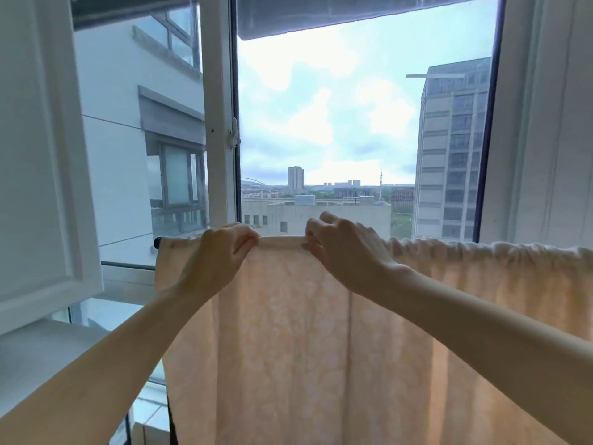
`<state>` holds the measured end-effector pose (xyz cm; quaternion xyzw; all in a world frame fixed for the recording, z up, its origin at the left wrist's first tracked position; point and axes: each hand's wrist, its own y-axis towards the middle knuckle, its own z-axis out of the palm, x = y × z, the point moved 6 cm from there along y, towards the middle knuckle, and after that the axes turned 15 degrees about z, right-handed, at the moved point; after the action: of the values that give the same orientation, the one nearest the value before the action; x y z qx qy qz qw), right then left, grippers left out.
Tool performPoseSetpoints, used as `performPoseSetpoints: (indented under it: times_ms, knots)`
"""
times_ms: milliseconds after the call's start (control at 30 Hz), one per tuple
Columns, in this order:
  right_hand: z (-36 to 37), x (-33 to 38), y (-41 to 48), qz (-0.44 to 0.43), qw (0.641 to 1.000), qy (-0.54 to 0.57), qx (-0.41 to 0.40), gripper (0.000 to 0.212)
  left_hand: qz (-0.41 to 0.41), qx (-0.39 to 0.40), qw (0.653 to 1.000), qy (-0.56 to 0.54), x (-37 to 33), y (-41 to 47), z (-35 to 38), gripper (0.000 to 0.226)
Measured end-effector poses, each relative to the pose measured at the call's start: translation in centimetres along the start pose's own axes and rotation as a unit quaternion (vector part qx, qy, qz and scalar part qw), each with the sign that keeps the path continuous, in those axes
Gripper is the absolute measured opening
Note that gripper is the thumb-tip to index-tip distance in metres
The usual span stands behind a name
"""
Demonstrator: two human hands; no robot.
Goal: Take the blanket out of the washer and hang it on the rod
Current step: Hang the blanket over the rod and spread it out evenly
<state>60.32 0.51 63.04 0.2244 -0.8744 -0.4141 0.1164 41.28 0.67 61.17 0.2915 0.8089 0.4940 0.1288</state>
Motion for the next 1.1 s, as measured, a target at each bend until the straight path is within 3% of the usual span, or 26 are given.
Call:
performPoseSetpoints:
  times_ms: [100,267,433,567,667,767,967,1033,1100]
  knots:
    - [0.5,1.4,0.7,0.004,0.999,-0.030,-0.014,0.004,-0.014,-0.033,0.999,-0.014,0.7,-0.1,-0.4,0.011]
    - [1.3,3.6,3.0,0.025,0.999,0.000,-0.033,0.023,-0.060,-0.104,0.993,0.019,2.1,-1.0,-2.3,0.012]
    - [4.2,5.0,2.3,-0.023,0.999,0.007,0.041,0.010,-0.066,-0.052,0.996,0.029,4.3,-2.9,-2.1,0.036]
    - [4.2,5.0,2.4,-0.040,0.997,0.032,0.050,0.019,-0.079,-0.063,0.994,0.051,4.9,-3.9,-2.3,0.024]
    - [4.6,5.4,2.9,-0.054,0.996,0.036,0.053,0.023,-0.142,-0.082,0.981,0.099,6.2,-5.0,-2.6,0.023]
    - [5.1,6.0,3.4,-0.063,0.996,0.046,0.052,0.027,-0.235,-0.111,0.960,0.102,7.8,-6.5,-3.1,0.036]
    - [6.3,7.1,4.3,-0.058,0.996,0.040,0.050,0.020,-0.436,-0.135,0.888,-0.054,11.3,-9.4,-2.3,0.053]
    - [6.5,7.3,4.6,-0.055,0.997,0.039,0.048,0.022,-0.479,-0.151,0.858,-0.108,12.3,-10.1,-2.0,0.048]
    - [6.7,7.7,4.9,-0.052,0.997,0.036,0.047,0.023,-0.488,-0.131,0.851,-0.140,13.1,-10.4,-1.9,0.040]
